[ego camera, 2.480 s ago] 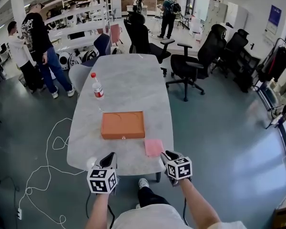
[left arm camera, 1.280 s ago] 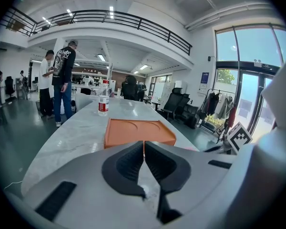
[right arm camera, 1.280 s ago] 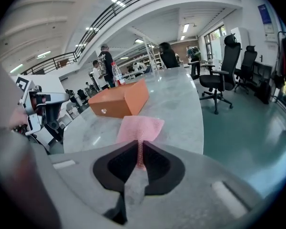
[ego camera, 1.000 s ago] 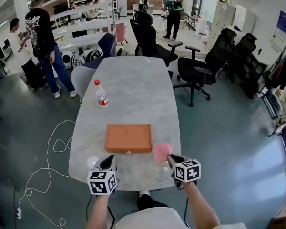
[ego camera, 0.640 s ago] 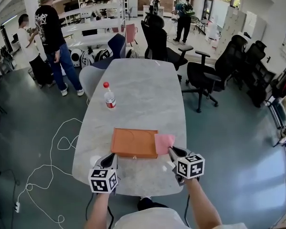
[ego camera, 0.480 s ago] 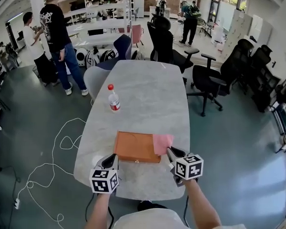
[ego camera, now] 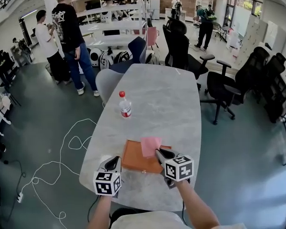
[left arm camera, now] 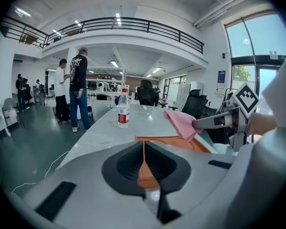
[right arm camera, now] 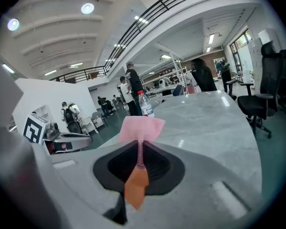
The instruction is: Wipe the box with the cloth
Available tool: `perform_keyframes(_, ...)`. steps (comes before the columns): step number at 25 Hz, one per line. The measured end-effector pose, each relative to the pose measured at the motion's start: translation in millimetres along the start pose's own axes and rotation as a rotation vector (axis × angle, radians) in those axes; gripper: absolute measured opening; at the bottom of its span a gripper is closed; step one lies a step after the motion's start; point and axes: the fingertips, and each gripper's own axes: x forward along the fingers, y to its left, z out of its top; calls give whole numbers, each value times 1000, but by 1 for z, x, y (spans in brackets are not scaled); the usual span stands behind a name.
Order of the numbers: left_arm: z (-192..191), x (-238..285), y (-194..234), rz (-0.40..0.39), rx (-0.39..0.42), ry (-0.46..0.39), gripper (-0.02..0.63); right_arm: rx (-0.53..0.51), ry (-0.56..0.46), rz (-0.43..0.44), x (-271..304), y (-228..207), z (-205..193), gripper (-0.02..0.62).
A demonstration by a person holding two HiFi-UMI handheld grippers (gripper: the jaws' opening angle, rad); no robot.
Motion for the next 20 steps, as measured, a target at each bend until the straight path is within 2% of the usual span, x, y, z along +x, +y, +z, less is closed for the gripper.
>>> perform_keyframes(4, 1, 8, 12, -7, 3, 12, 15, 24, 32, 27, 32, 18, 1, 34)
perform_keyframes(9, 1, 18, 35, -64, 30, 27, 15, 59, 74, 20, 74, 40, -4, 34)
perform_keyframes(20, -1, 38, 70, -268, 94, 70, 15, 186, 102, -126, 126, 61, -13, 34)
